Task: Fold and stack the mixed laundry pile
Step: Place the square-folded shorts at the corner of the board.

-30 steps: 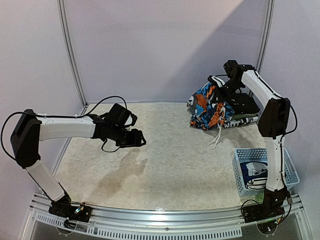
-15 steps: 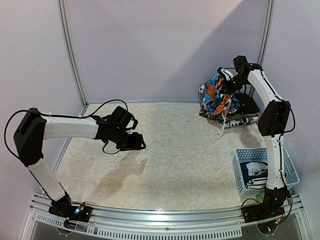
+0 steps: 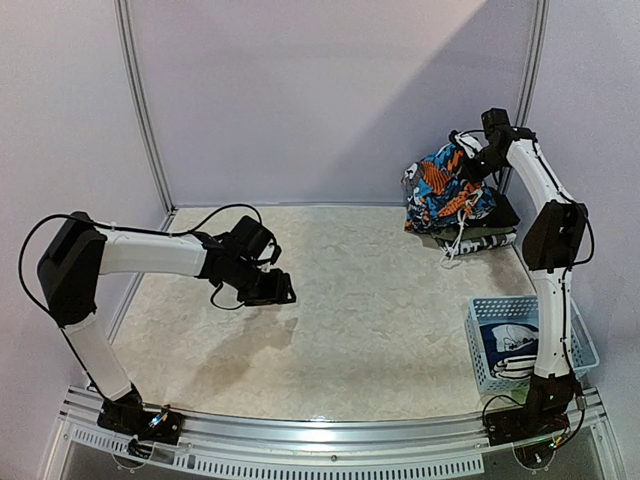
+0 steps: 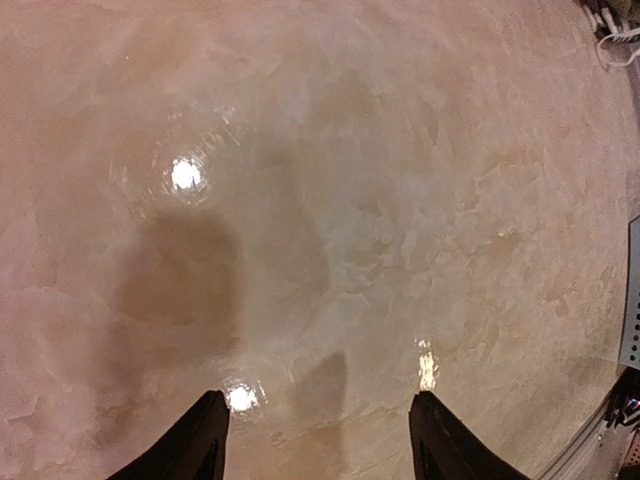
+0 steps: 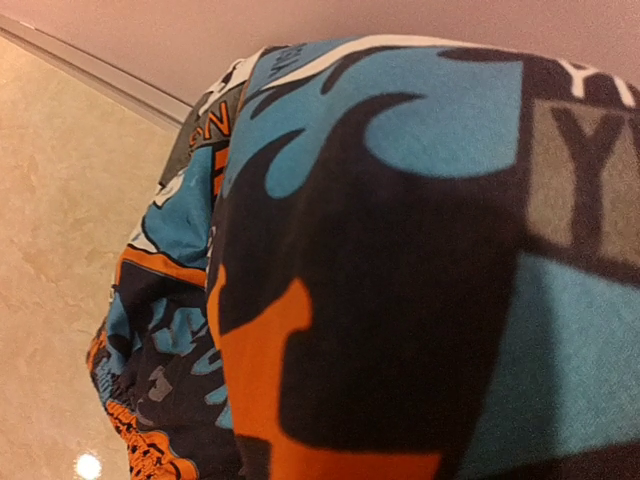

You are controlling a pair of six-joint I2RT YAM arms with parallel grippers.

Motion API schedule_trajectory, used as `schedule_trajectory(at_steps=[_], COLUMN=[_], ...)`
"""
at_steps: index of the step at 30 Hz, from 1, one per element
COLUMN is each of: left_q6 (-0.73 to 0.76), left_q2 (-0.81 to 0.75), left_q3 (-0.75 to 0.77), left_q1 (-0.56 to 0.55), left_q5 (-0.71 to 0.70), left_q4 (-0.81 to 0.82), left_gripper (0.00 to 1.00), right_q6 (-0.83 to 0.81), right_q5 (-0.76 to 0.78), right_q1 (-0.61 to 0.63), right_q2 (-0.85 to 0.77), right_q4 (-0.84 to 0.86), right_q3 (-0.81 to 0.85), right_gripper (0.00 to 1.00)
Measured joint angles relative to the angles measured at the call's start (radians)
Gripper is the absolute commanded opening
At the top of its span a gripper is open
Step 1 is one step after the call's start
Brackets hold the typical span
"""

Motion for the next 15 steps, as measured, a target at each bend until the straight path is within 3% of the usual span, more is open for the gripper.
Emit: schedule_trajectory(at_steps=[15], left_q6=[-0.007], left_q2=[0.042], left_q3=[0.005], left_q1=[-0.011], left_q5=[0.043], left_q4=[-0.002], left_gripper=[0.63], right_q6=[-0.249], right_q5=[0.222], right_q1=[-0.026], right_q2=[0.063], right_q4=[0.099], right_q3=[0.003], right_gripper=[0.00])
